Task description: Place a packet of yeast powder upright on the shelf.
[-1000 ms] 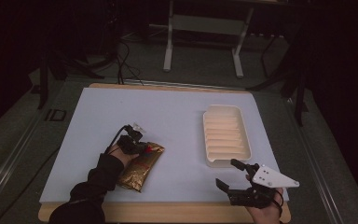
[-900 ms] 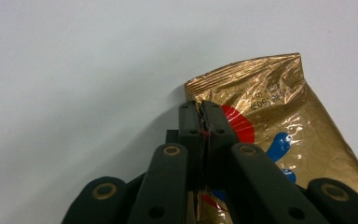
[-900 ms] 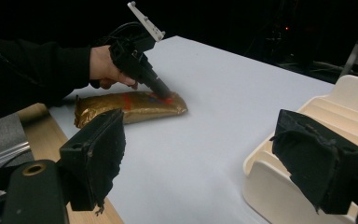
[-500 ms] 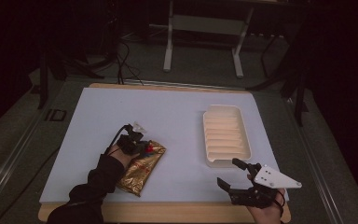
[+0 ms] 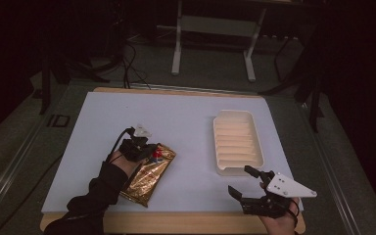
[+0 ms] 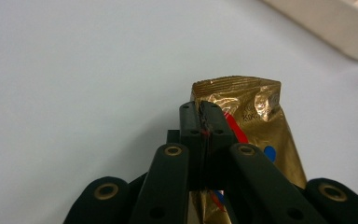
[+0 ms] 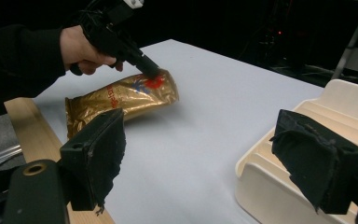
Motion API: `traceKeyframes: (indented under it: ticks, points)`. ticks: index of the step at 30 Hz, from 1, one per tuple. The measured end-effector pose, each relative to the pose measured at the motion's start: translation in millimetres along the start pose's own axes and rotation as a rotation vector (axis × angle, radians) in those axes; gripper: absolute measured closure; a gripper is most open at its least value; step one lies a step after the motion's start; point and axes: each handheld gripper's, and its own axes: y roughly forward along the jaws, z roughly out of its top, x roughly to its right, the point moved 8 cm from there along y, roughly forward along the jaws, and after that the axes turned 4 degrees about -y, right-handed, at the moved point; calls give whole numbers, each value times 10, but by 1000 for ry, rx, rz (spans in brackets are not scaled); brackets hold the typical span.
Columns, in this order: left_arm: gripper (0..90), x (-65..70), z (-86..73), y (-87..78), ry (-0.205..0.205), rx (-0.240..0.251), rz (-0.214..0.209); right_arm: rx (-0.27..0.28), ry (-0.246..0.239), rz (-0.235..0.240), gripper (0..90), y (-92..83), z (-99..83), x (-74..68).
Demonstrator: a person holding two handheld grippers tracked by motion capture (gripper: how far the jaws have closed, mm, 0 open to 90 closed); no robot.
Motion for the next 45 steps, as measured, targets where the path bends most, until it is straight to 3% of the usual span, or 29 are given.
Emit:
traceKeyframes:
  ticks: [16,35,39,43,45]
  points:
    - [899,281,143,-342,52,78,-39,2,-12,-2,182,-10,24,-21]
    - [899,662,278,-726,97,201,-104,14,2,53,204,-12,133,-157]
    - [899,741,313,-862,101,256,-122,41,11,75,211,-55,246,-193]
    - [897,788,329,-906,111,288,-127,25,-35,72,205,-63,329,-176]
    - [898,825,344,-915,120,305,-144,30,-22,94,208,-55,396,-155]
